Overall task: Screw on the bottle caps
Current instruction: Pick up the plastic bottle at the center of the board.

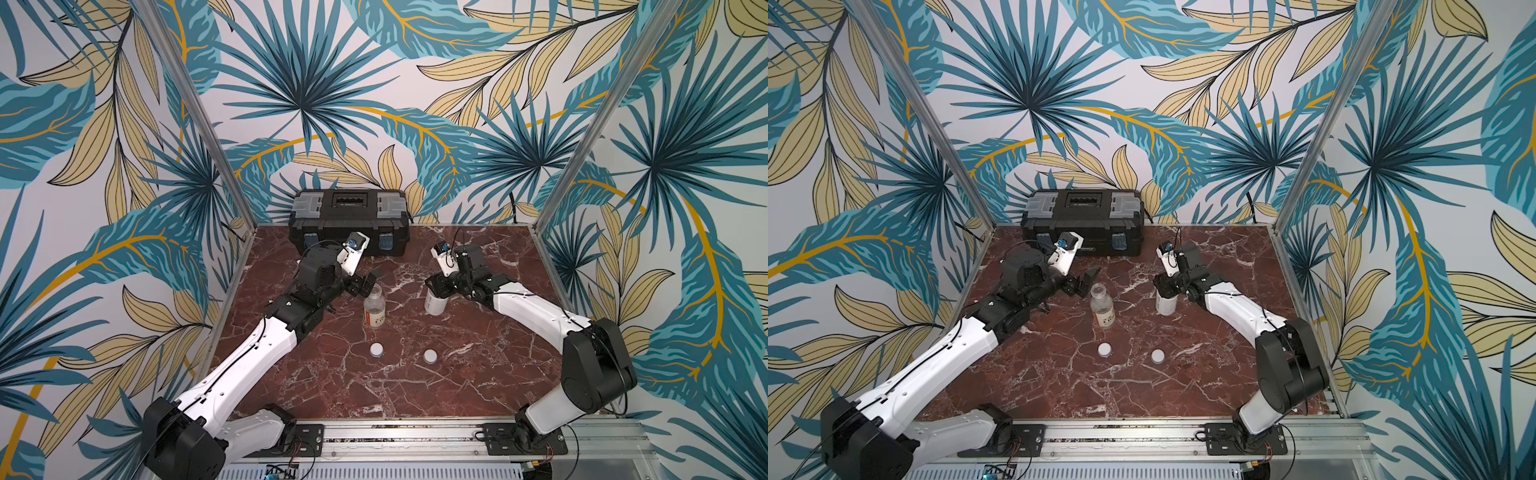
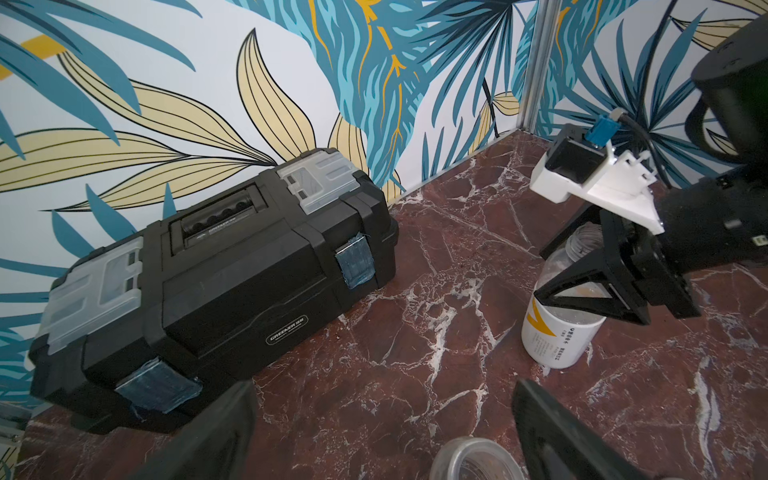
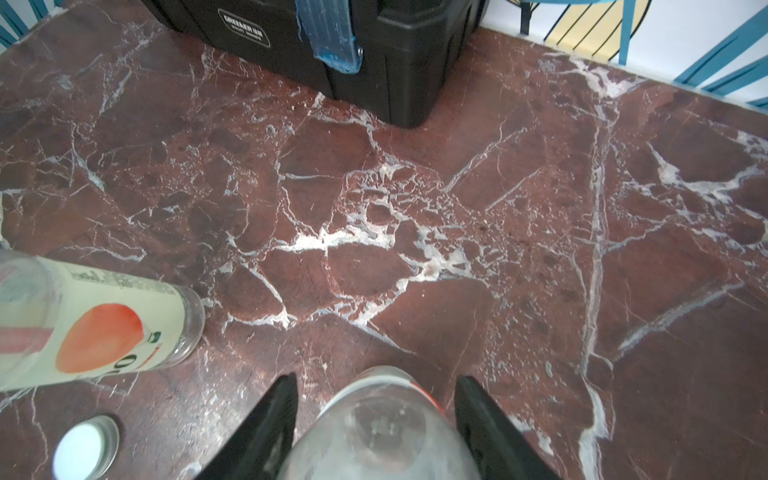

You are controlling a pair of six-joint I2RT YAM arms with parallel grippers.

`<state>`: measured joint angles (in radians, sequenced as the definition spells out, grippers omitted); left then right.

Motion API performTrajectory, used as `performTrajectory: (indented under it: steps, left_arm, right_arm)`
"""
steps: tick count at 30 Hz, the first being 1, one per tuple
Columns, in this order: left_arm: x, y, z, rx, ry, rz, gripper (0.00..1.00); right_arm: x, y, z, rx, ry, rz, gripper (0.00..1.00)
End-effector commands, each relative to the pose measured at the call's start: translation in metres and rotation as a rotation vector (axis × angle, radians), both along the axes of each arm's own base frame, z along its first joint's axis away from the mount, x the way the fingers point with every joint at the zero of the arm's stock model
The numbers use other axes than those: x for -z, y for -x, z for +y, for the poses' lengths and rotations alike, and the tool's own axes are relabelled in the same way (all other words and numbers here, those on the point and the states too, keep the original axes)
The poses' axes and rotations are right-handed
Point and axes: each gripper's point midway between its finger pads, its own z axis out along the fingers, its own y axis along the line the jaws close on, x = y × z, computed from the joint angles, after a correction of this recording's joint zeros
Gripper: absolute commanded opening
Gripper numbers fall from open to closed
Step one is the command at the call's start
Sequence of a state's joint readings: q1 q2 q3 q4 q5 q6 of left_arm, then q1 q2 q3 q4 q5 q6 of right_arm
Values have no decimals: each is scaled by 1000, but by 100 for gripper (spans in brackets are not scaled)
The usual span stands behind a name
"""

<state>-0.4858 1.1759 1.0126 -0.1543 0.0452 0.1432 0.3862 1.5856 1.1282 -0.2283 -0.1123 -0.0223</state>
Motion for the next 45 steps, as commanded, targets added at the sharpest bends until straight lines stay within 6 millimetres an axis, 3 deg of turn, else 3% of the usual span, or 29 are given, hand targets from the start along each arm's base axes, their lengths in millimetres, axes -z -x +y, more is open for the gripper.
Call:
performTrajectory:
  steps: [1, 6, 12, 14, 17, 23, 32, 45]
  left_arm:
    - [-26, 3, -13, 69, 21, -24, 100]
    - [-26, 16, -42, 236, 18, 32, 100]
    - [-17, 56, -78, 549, 74, 135, 100]
    - [-17, 70, -89, 659, 107, 162, 100]
    - [-18, 75, -99, 732, 141, 188, 100]
    - [-34, 89, -117, 885, 210, 184, 100]
    - [-27, 92, -142, 911, 173, 181, 100]
    - [-17, 73, -148, 861, 113, 133, 100]
  right_arm:
    - [-45, 8, 0, -10, -26, -32, 45]
    - [-103, 17, -6, -14, -103, -68, 43]
    - [-168, 36, -10, -91, -278, -105, 43]
    - [-189, 45, -8, -140, -345, -118, 43]
    - [-211, 62, 2, -241, -410, -124, 43]
    - [-225, 77, 14, -346, -468, -134, 43]
    - [-244, 80, 31, -442, -613, -137, 43]
    - [-252, 100, 40, -560, -676, -131, 42]
